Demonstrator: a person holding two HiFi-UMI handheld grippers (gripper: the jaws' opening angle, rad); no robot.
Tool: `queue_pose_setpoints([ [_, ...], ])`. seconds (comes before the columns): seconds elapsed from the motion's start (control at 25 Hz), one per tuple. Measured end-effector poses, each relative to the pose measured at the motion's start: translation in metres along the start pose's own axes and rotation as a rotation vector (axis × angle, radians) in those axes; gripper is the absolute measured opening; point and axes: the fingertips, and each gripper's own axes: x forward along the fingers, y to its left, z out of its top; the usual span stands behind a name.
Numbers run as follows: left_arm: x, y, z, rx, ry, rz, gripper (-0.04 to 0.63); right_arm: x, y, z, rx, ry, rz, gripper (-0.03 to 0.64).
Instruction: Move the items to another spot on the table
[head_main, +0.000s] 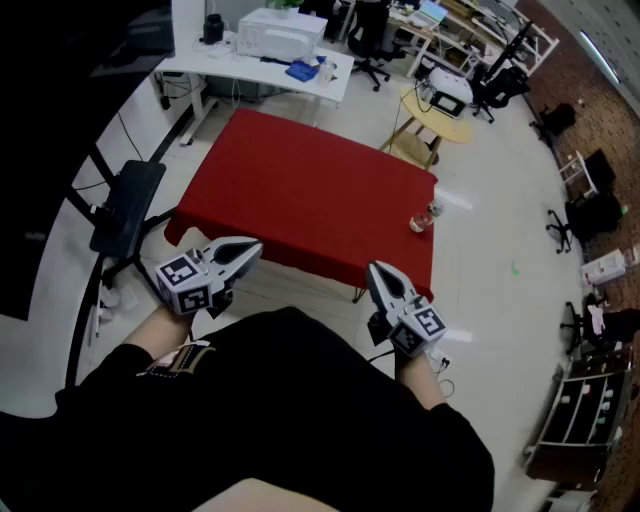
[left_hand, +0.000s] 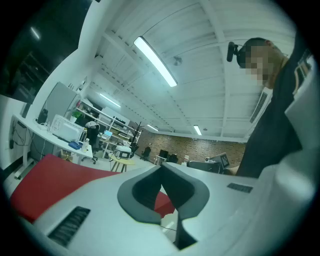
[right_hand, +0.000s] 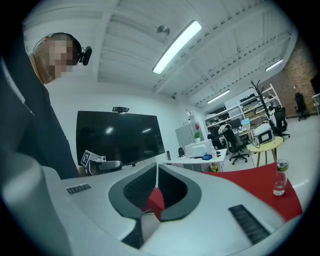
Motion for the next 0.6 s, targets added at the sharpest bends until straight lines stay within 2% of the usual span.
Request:
queue_pose_setpoints([
  [0.16,-0.004,0.004,0.004,-0.005,-0.004,0.024,0.002,0.002,0.002,0.0,0.004,-0.002,0.002,0.017],
  [0.4,-0.02,0.022,0.011,-0.039,-0.029,0.052,0.002,0.014,0.01,-0.01,0.035,0.008,0.006,0.129],
  [0.44,-0.025,0.027,0.014,-0.04,-0.026,0.048,0.018,0.017,0.012,-0.011,0.041,0.011,-0.001,0.13],
  [0.48,-0.03,0.033,0.017,-0.039,-0.021,0.044,0.075,0.022,0.013,-0.011,0.04,0.011,-0.011,0.135],
  [0.6,-0.044,0.055,0.029,-0.017,0.001,0.036,0.098,0.04,0.012,-0.004,-0.001,-0.002,-0.06,0.135],
])
